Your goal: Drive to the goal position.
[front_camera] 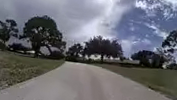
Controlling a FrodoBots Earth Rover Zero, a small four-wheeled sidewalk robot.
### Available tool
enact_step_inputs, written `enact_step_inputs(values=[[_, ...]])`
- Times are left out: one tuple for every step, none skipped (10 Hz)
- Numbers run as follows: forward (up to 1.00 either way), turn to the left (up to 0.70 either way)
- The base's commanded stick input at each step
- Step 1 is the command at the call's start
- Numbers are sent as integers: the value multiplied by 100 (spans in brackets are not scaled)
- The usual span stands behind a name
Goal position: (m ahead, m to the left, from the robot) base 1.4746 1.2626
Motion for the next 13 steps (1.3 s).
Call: enact_step_inputs(values=[[85,0],[85,0],[85,0],[85,0],[85,0],[85,0],[85,0],[85,0],[85,0],[85,0],[85,0],[85,0],[85,0]])
